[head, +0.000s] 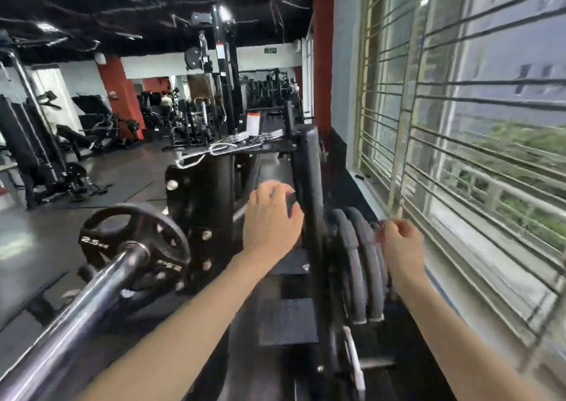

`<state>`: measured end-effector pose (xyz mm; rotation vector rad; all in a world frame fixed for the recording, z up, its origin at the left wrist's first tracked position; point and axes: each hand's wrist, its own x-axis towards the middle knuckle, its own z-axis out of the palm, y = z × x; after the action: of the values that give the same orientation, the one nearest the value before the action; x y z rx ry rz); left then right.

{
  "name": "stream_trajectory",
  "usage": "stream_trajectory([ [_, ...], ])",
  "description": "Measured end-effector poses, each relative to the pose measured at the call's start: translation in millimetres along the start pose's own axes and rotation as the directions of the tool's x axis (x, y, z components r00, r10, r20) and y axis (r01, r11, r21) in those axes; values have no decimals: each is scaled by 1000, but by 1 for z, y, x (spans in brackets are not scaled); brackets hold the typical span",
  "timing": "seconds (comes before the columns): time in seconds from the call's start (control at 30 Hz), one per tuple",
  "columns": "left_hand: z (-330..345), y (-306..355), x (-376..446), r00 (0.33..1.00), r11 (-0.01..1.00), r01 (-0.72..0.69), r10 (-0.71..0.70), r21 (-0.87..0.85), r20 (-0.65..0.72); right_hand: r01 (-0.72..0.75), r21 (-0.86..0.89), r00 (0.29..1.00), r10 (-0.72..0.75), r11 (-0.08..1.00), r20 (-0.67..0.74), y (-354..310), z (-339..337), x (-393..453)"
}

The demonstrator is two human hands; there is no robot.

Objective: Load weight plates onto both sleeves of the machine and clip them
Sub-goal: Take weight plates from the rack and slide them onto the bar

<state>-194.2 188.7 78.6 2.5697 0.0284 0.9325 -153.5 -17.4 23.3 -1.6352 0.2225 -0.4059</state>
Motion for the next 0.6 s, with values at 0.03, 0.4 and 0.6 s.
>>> stream_trajectory([
  [0.03,12,13,0,998,999,-46,46,7,32,-59,23,997,60,998,-56,16,-13,12],
  [0.4,209,140,61,876,975,-93,-17,204,482,-826,134,557,758,547,340,169,-59,169],
  [0.6,280,143,89,788,890,-56,-240,453,567,-980,15,168,793,198,586,212,-36,205],
])
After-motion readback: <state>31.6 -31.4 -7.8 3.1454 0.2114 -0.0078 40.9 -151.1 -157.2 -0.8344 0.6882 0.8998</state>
